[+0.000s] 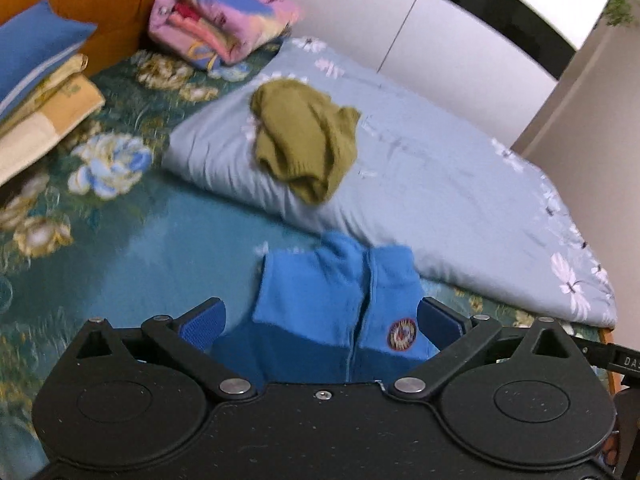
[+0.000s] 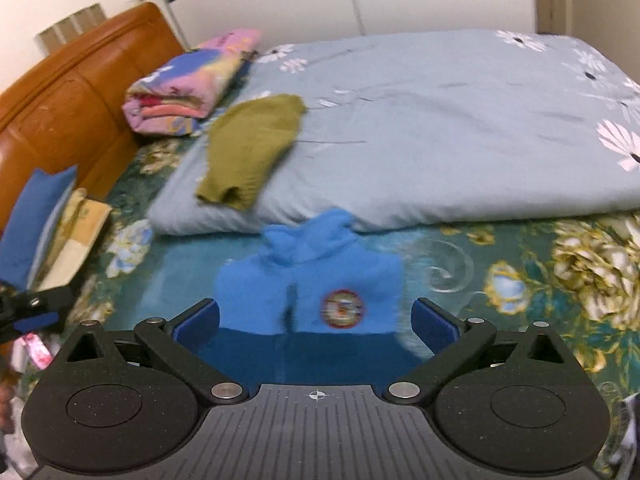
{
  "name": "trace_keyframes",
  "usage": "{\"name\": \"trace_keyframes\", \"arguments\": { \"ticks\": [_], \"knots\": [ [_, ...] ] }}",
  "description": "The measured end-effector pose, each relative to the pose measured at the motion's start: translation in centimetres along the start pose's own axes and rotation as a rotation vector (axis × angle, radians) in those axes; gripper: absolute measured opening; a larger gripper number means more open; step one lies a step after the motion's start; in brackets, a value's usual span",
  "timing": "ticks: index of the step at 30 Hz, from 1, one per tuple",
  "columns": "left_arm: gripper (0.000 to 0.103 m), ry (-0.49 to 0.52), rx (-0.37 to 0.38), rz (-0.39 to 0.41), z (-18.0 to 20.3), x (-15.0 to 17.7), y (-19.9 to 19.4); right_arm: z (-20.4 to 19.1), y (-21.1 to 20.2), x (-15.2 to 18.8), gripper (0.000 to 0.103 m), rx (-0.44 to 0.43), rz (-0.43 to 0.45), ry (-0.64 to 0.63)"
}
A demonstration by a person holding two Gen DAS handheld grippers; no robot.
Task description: Fold clothes
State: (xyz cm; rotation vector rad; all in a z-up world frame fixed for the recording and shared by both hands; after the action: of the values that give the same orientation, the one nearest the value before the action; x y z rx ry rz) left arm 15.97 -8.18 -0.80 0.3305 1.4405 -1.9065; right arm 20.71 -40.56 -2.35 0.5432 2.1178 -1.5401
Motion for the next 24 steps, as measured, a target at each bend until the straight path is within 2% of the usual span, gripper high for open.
{"name": "trace_keyframes", "arguments": {
  "ticks": [4, 8, 13, 17, 20, 22, 24],
  "knots": [
    [0.101, 0.060, -0.021, -0.056, 1.9, 0.8, 1.5, 4.3, 1.9, 0.7, 0.103, 0.015, -0.086, -0.005],
    [0.101, 0.115, -0.045, -0.108, 2.8, 0.6, 4.2, 5.9, 4.5, 1.3, 0.103, 0.037, -0.169, -0.028],
    [0.100, 0.172, -0.009, -0.183, 3.1, -1.1, 10.8, 5.8, 8.5, 0.1, 0.103, 0.012, -0.220, 0.010],
    [0.100, 0.238, 0.026, -0.227, 3.7, -3.6, 18.0, 5.3, 12.2, -1.8, 0.102, -0.045, -0.205, 0.038],
    [0.098, 0.264, 0.065, -0.261, 4.0, -5.4, 23.0, 5.4, 16.1, -3.6, 0.093, -0.096, -0.213, 0.058],
    [0.095, 0.287, 0.097, -0.286, 3.8, -6.3, 26.0, 5.3, 18.9, -4.9, 0.088, -0.111, -0.214, 0.058],
    [0.089, 0.313, 0.137, -0.325, 3.5, -7.0, 29.1, 5.2, 21.7, -6.1, 0.079, -0.141, -0.213, 0.064]
  ]
}}
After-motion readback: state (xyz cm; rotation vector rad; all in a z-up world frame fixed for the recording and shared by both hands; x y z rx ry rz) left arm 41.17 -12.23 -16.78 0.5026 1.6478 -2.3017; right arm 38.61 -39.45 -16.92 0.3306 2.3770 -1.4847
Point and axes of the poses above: each gripper's, at about its wrist camera, not at the fingertips, and y roughly the way its jaws point, z to its right, x to its underside, the point moved 1 cm from there along y, roughly the way its jaws point, and after that the axes turned 2 degrees about -y, right-handed, at the moved point
